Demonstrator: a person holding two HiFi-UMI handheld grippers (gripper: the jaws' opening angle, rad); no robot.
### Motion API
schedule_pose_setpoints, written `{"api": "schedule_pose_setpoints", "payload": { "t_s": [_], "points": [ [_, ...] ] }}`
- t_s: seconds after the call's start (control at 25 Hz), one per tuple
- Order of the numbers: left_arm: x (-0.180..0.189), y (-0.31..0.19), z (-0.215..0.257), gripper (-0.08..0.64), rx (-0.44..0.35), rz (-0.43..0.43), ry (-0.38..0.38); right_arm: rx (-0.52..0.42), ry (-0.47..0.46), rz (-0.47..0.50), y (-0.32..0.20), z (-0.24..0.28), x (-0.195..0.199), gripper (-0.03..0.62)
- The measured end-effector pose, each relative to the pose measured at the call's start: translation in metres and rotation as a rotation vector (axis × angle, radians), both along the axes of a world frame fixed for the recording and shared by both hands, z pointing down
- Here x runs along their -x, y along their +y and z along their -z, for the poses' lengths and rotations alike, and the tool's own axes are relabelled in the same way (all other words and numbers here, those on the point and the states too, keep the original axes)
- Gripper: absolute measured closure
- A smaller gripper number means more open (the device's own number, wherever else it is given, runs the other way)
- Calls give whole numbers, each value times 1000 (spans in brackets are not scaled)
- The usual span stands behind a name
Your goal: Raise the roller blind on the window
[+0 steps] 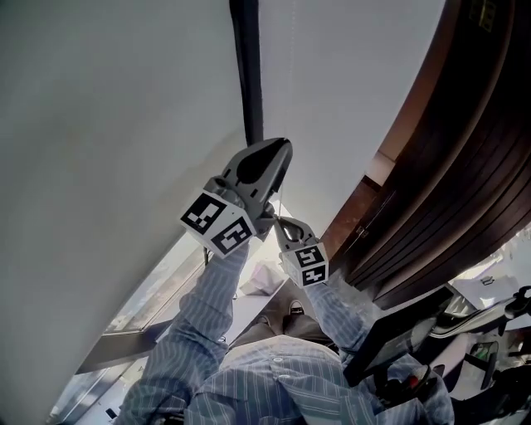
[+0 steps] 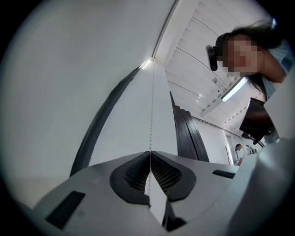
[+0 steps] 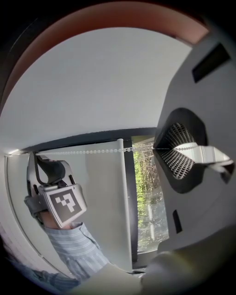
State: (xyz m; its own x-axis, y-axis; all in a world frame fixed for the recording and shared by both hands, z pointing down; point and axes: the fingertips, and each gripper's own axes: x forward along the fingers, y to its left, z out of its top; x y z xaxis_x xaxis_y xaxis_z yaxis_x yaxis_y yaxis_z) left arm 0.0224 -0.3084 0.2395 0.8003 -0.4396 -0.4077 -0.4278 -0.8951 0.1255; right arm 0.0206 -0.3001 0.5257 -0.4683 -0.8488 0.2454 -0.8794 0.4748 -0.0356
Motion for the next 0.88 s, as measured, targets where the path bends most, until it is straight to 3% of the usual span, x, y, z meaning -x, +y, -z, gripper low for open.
{"api": "schedule_pose_setpoints", "payload": {
  "t_s": [0.12,0.28,0.52,0.68,0.76,0.88],
  "points": [
    [3,-4,-12,549,13,43,-21,-11,72,2,-2,-13,0,588],
    [5,-13,-48,551,83,61,-51,99,36,13,-1,-49,1,588],
    [3,-13,-169,551,311,75,-177,410,115,38,40,-170,3,588],
    [7,-3,-248,551,455,65,-200,616,145,38,78,-241,-4,588],
    [8,-3,-259,551,482,56,-184,625,188,57,81,-244,-10,586],
    [9,-10,-255,552,484,62,-221,517,170,101,65,-189,-15,583]
  ]
}}
